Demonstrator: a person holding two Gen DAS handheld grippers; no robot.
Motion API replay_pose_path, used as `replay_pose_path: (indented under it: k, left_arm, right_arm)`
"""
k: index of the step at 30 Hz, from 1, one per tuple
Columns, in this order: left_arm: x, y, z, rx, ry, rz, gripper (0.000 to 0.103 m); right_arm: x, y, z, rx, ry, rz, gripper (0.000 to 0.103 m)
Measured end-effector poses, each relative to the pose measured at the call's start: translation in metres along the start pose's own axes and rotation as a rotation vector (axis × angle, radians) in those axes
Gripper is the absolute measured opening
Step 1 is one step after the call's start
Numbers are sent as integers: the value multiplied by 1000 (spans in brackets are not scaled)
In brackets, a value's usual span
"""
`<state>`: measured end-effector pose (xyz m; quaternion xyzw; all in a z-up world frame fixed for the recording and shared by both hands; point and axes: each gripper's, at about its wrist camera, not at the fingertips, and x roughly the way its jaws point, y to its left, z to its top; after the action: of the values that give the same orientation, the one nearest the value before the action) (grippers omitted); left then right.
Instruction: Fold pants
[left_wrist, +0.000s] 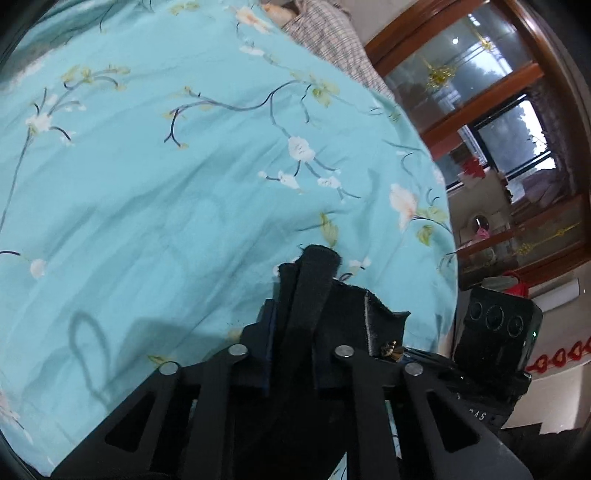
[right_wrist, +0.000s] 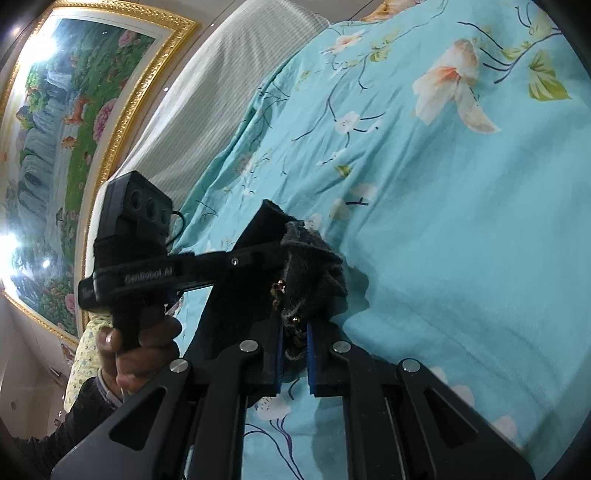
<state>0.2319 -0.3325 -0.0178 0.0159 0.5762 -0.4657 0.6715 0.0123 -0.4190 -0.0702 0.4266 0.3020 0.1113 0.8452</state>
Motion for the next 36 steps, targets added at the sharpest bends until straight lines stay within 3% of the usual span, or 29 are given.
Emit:
replay_pose_path:
  k: [4,13,22,30,36]
  left_arm:
    - [-22,-12,-11,33,-59,-5,10]
    - [-109,-12,-44,-2,-227,-86,10]
    - [-169,21,-116,-90,-342,-79,10]
    - [-190,66,-178,-195,-397,-56,10]
    - [-190,102,-215,-282,-417,-41,10]
  right_arm:
    - [-5,11,0,-29,-9,50,10]
    - [-18,64,-1,-147,-14,237,10]
    - [7,114,-25,-228,79,357,10]
    - [45,140,-63,-264,171,385,11]
    - [73,151,-92,-319,216,351,11]
